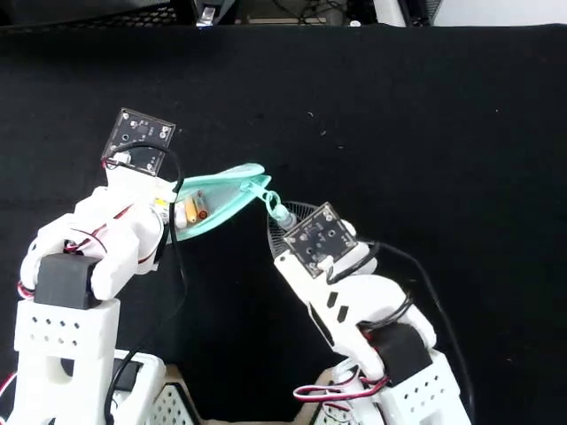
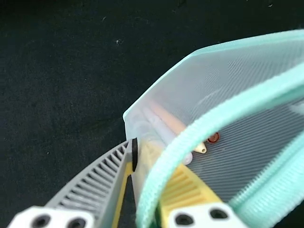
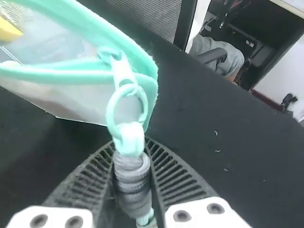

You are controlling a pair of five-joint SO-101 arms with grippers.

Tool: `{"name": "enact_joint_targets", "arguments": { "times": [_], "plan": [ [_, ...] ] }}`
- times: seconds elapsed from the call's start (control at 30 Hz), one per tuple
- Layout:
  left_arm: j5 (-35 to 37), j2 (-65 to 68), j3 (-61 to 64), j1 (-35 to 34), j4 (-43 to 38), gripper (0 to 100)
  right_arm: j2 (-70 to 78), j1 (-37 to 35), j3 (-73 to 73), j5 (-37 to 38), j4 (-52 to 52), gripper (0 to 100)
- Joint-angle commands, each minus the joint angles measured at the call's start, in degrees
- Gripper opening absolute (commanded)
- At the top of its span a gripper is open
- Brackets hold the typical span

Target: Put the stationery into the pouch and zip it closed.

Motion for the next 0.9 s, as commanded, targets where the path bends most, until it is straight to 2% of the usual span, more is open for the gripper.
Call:
{"name": "enact_joint_targets", "arguments": {
  "times": [0.0,0.33,0.47,0.57,0.87],
  "plan": [
    [-0.09,3.87,0.92,-2.15,-0.62,3,-2.51,-0.53,0.22,-2.90,-1.14,1.2],
    [0.70,3.78,-2.15,-1.80,1.05,3,-7.60,-0.26,0.31,-2.99,3.34,1.2],
    [6.59,3.78,-13.23,-1.80,8.18,12,-7.87,-0.26,0.40,-3.16,4.92,1.2],
    [7.65,3.78,-22.64,-2.33,12.40,21,-7.87,-0.26,1.80,-3.16,4.48,1.2],
    [7.56,3.78,-43.21,-2.42,18.99,20,-7.87,-0.26,2.24,-3.08,4.04,1.2]
  ]
}}
